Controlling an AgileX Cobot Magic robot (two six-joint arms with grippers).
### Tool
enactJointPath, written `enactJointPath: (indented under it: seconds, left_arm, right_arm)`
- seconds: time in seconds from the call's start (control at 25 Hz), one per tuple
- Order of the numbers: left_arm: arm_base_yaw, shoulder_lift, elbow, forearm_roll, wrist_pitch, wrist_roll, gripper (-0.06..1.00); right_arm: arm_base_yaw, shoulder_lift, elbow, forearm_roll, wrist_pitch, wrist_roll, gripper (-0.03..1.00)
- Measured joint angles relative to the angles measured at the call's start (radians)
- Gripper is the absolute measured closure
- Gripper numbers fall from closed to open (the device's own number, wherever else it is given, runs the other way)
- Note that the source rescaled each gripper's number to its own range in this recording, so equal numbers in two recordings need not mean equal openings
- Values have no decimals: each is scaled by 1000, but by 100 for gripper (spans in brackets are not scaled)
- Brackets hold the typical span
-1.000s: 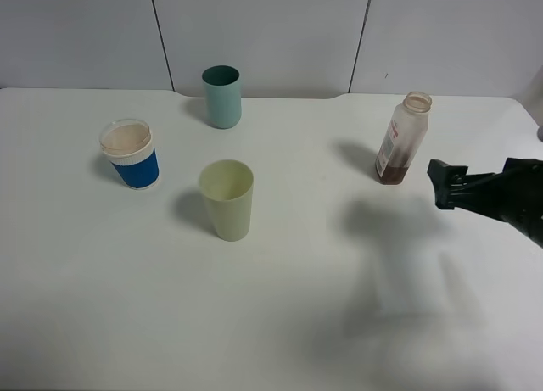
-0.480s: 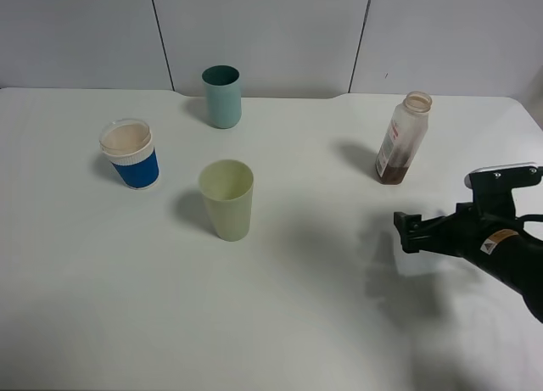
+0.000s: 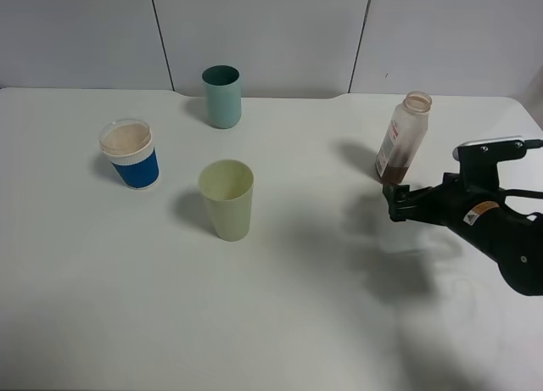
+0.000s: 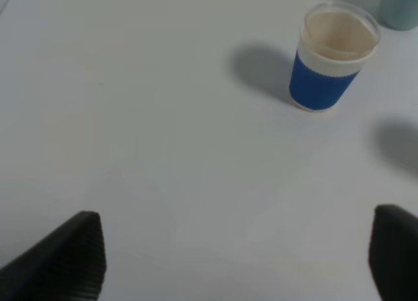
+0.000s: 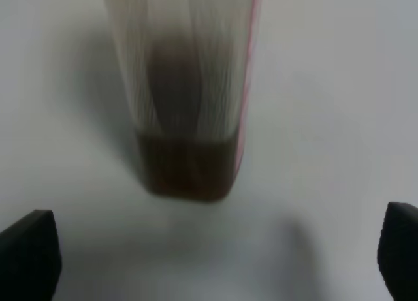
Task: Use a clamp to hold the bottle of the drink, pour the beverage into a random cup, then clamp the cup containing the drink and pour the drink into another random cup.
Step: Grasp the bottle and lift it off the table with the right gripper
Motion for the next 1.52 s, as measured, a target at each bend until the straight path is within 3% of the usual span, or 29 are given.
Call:
enactJointPath:
  seconds: [0.52, 1.0, 1.08, 1.16, 1.24, 1.32, 1.52]
  left_arm:
    - [0, 0, 0, 0, 0, 0, 6]
    - [0, 0, 0, 0, 0, 0, 6]
    - [0, 0, 0, 0, 0, 0, 6]
    - [0, 0, 0, 0, 0, 0, 6]
    - [0, 0, 0, 0, 0, 0, 6]
    - [0, 0, 0, 0, 0, 0, 6]
    - [0, 0, 0, 0, 0, 0, 6]
  right_arm:
    - [0, 4, -166, -4, 0, -26, 3]
    - [0, 148, -263, -95, -1, -26, 6]
    - [0, 168, -266, -97, -1, -26, 15]
    - [0, 177, -267, -97, 0, -26, 36]
    - [0, 177, -267, -97, -1, -26, 70]
    - [0, 177, -267, -97, -2, -26, 97]
    - [0, 177, -267, -99, -2, -26, 97]
